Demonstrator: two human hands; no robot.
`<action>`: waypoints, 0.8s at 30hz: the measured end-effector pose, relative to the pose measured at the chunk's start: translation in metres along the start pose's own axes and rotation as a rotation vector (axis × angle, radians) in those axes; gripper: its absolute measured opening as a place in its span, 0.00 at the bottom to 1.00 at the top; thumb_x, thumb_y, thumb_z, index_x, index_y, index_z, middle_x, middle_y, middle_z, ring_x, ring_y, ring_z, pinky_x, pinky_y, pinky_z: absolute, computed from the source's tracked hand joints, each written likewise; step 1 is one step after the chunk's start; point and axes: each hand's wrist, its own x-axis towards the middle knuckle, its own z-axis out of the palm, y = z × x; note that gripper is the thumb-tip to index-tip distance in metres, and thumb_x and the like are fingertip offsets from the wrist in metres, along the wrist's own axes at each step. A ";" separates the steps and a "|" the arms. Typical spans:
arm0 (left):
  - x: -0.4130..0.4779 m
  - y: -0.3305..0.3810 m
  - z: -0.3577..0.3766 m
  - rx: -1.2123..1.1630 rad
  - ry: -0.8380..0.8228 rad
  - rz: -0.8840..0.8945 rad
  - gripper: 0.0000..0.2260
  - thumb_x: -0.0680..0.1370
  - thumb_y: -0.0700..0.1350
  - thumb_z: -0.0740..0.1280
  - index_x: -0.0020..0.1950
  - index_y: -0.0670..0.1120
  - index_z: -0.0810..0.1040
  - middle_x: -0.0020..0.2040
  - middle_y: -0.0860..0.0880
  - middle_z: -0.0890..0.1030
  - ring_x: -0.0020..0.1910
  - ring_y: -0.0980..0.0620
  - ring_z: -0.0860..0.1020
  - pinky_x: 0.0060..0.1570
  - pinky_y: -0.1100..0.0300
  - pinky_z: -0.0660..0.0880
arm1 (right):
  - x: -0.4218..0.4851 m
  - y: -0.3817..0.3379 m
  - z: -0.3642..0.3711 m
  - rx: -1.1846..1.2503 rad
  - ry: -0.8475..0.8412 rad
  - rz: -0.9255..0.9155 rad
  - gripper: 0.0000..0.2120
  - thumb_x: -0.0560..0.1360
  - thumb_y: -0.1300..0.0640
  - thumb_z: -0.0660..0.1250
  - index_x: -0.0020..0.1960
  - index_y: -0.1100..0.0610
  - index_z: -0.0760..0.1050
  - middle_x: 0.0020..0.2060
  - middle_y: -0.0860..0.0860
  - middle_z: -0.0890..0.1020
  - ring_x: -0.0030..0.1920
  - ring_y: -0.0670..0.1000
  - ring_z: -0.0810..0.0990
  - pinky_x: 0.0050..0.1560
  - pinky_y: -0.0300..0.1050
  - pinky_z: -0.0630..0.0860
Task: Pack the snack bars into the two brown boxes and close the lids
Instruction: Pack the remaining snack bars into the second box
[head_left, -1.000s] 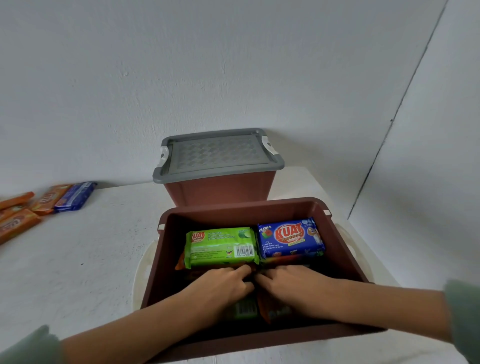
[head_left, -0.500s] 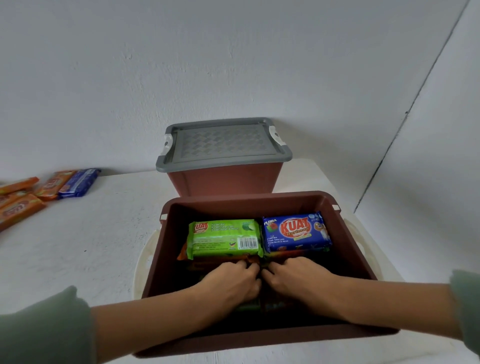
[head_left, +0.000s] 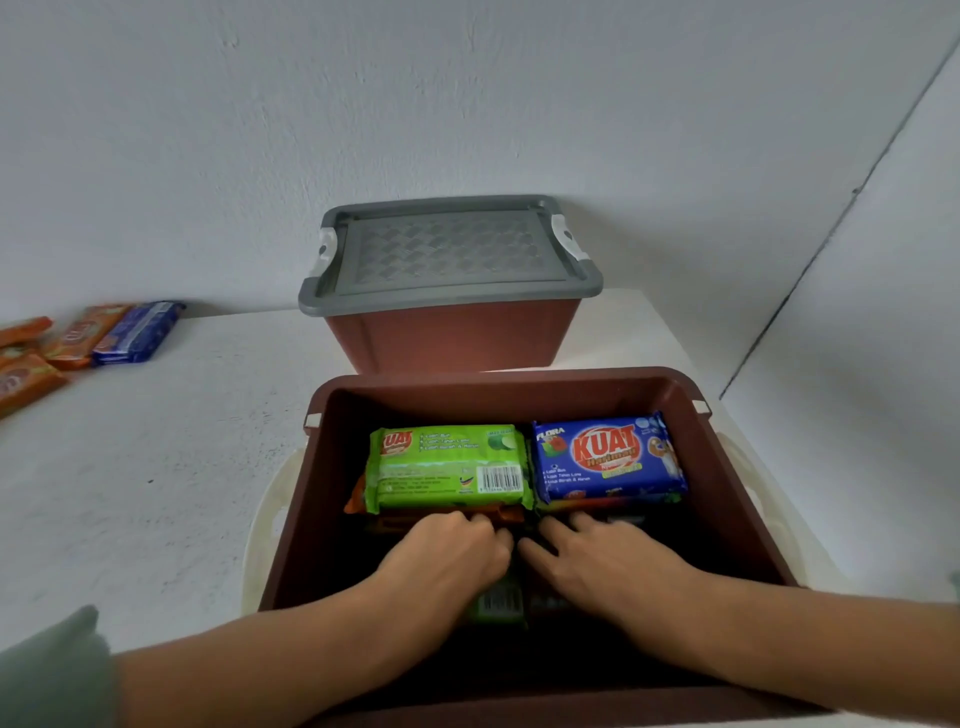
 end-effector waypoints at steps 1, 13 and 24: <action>-0.001 0.000 -0.001 -0.013 -0.003 -0.007 0.17 0.79 0.34 0.55 0.68 0.37 0.62 0.64 0.38 0.70 0.61 0.37 0.73 0.53 0.48 0.72 | 0.002 0.001 0.006 0.038 0.023 0.012 0.26 0.37 0.50 0.83 0.35 0.52 0.82 0.26 0.50 0.79 0.21 0.48 0.77 0.14 0.34 0.63; -0.013 -0.025 -0.004 -0.291 0.135 0.064 0.13 0.75 0.45 0.66 0.58 0.41 0.74 0.57 0.41 0.77 0.55 0.41 0.75 0.49 0.51 0.71 | 0.001 0.006 -0.036 0.085 -0.211 -0.144 0.20 0.76 0.54 0.62 0.67 0.51 0.65 0.65 0.51 0.67 0.65 0.52 0.68 0.60 0.49 0.72; -0.125 -0.192 -0.001 -0.797 0.666 -0.330 0.08 0.73 0.49 0.69 0.51 0.50 0.80 0.45 0.56 0.81 0.43 0.60 0.81 0.46 0.67 0.77 | 0.127 -0.043 -0.153 0.411 0.290 -0.297 0.17 0.74 0.49 0.66 0.63 0.44 0.72 0.50 0.40 0.75 0.47 0.37 0.75 0.52 0.34 0.74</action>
